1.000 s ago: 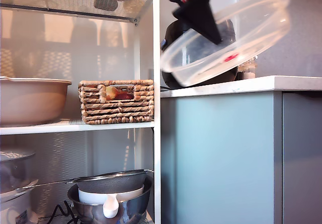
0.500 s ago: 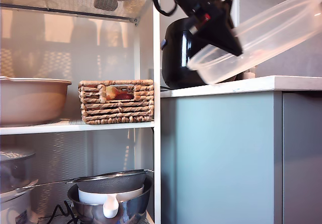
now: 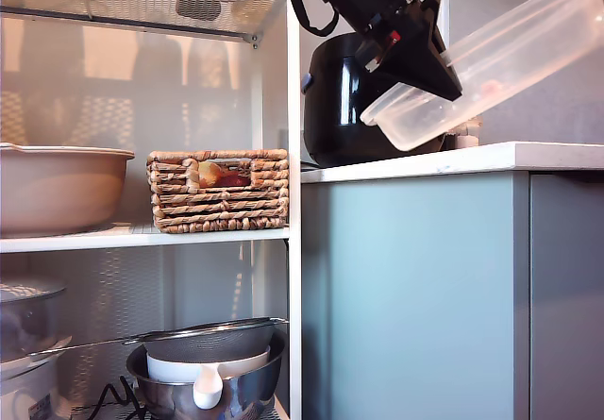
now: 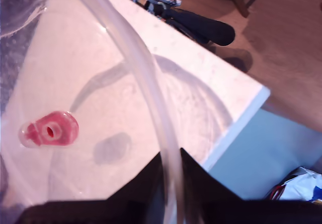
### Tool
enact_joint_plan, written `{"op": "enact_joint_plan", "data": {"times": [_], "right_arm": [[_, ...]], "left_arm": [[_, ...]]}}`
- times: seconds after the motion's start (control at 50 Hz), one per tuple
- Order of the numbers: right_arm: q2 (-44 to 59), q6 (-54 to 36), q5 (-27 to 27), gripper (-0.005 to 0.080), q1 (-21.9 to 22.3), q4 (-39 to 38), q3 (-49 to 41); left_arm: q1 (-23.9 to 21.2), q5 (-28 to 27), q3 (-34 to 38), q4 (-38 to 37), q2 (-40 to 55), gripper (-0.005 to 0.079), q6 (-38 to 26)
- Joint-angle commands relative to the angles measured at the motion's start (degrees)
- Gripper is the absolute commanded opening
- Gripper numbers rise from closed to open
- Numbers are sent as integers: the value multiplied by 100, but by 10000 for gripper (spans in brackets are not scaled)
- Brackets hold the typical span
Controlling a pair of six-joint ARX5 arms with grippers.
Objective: Pick up the plastic microwave lid from the shelf, then place it on the counter next to you
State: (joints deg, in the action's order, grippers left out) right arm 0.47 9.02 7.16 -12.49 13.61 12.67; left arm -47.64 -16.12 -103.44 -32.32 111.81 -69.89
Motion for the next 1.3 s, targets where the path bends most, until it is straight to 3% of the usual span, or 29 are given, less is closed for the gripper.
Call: {"op": "enact_joint_plan", "data": {"times": [0.0, 0.52, 0.72, 0.96, 1.12, 1.28], "right_arm": [[-37, 22, 33, -12, -20, -44, 98], [-37, 24, 44, -12, -22, -33, 109], [-37, 24, 149, -12, -24, -26, 109], [-37, 24, 190, -12, -24, -26, 109], [-37, 24, 190, -12, -24, -26, 109], [-37, 22, 188, -12, -24, -24, 109]], "left_arm": [[52, -63, -17, 85, 111, 31, -55], [103, -387, -17, 160, 400, 51, -46], [103, -398, -17, 306, 404, 186, -44], [103, -374, -17, 634, 404, 208, 0], [114, -210, -20, 1174, 404, 274, 374], [120, -13, -22, 896, 356, 274, 710]]}}
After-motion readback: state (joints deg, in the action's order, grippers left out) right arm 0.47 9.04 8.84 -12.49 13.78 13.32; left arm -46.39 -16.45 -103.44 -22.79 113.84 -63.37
